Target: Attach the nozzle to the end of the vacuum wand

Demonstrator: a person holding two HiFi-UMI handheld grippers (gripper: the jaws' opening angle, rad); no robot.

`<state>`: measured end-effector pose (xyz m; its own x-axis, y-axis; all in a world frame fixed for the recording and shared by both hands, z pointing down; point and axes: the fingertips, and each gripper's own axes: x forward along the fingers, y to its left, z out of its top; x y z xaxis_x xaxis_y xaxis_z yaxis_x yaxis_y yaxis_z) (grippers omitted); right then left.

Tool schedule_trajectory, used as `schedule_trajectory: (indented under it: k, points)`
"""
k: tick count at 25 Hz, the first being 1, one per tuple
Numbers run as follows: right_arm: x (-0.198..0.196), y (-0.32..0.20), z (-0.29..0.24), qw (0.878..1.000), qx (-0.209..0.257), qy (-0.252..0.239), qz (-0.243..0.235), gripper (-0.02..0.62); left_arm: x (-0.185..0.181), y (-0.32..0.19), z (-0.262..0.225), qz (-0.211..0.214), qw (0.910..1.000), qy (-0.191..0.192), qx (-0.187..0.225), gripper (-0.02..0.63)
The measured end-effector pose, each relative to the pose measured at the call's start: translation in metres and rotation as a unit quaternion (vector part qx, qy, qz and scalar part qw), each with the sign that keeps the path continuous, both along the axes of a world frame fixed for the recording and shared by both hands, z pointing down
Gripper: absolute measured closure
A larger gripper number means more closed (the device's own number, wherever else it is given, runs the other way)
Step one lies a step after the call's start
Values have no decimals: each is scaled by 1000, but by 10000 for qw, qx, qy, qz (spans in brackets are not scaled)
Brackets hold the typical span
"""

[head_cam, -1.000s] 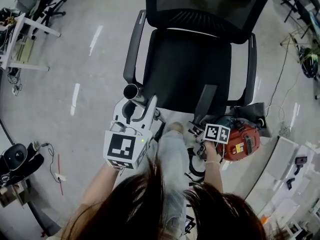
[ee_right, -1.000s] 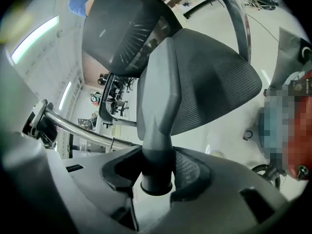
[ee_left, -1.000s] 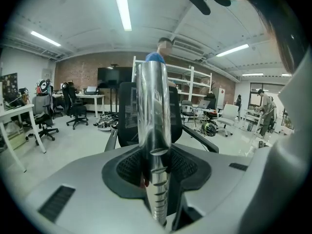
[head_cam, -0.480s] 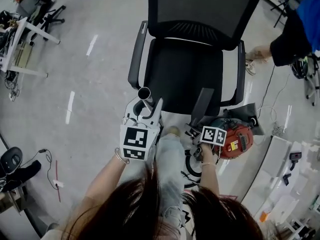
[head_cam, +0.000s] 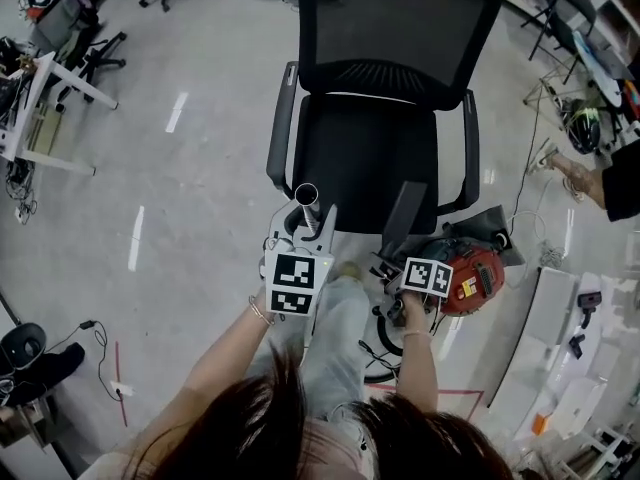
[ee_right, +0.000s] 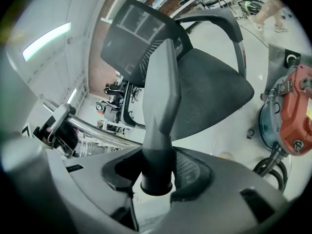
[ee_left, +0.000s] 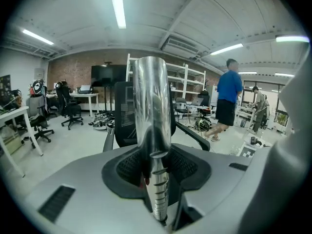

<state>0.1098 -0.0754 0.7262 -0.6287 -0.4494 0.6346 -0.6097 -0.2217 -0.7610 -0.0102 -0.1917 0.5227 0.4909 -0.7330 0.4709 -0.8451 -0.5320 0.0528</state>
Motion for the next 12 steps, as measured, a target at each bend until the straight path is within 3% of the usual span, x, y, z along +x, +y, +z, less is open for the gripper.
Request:
schedule_trajectory:
  k: [12]
  points:
    - [-13,5,-23,9989,286,54,357,413,-2,15,-2,261,9996,56,97,462]
